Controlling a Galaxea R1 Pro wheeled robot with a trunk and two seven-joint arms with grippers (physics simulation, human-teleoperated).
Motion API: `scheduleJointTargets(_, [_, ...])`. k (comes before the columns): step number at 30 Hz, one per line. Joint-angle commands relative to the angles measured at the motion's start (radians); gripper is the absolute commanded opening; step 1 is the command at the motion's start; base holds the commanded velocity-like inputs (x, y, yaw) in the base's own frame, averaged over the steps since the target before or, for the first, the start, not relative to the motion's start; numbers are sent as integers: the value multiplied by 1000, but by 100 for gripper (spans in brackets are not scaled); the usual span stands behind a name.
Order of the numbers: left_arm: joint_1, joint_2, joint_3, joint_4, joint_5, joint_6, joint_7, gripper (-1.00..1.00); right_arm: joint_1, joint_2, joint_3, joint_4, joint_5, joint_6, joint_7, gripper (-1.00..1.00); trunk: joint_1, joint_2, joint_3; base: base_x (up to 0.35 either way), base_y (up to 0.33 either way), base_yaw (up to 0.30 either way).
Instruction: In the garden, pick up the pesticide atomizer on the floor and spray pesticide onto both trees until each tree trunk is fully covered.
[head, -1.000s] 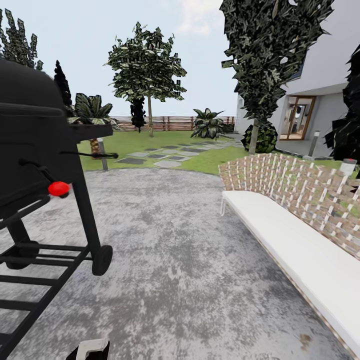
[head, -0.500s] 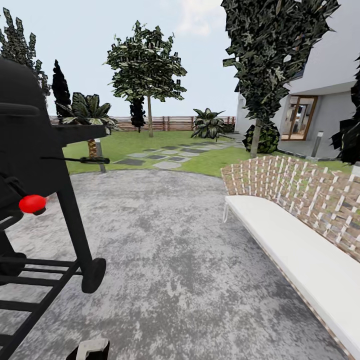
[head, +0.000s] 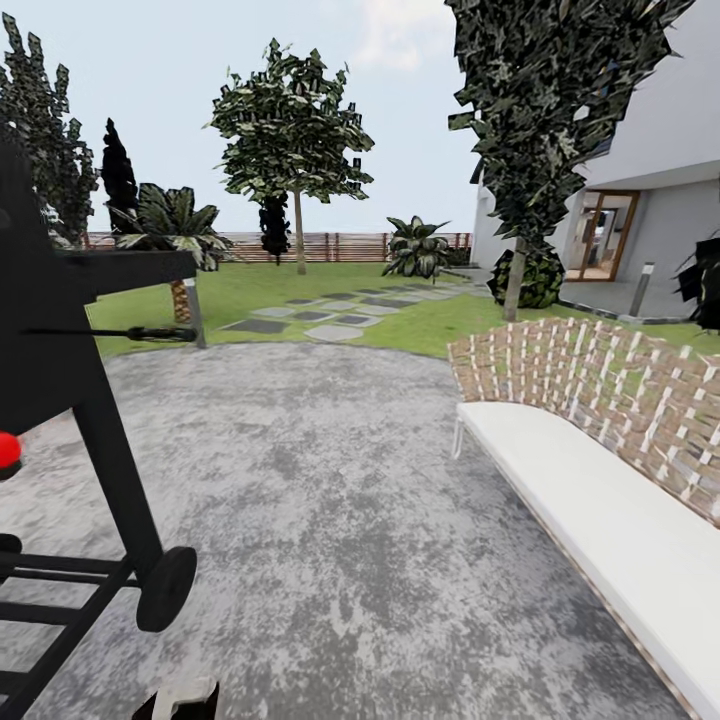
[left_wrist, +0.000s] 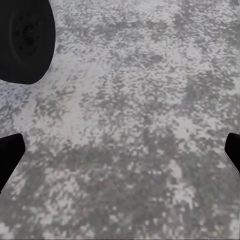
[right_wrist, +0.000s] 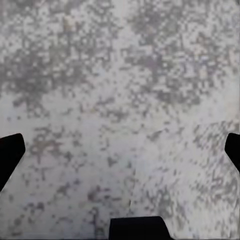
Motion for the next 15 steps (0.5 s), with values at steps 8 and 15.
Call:
scheduleJointTargets(8, [0, 0, 0, 0, 0, 0, 0, 100, 0, 0, 0, 0, 0, 0, 0, 100, 0, 0, 0, 328, 0, 0])
scheduleJointTargets(15, [0, 0, 0, 0, 0, 0, 0, 100, 0, 0, 0, 0, 0, 0, 0, 100, 0, 0, 0, 328, 0, 0])
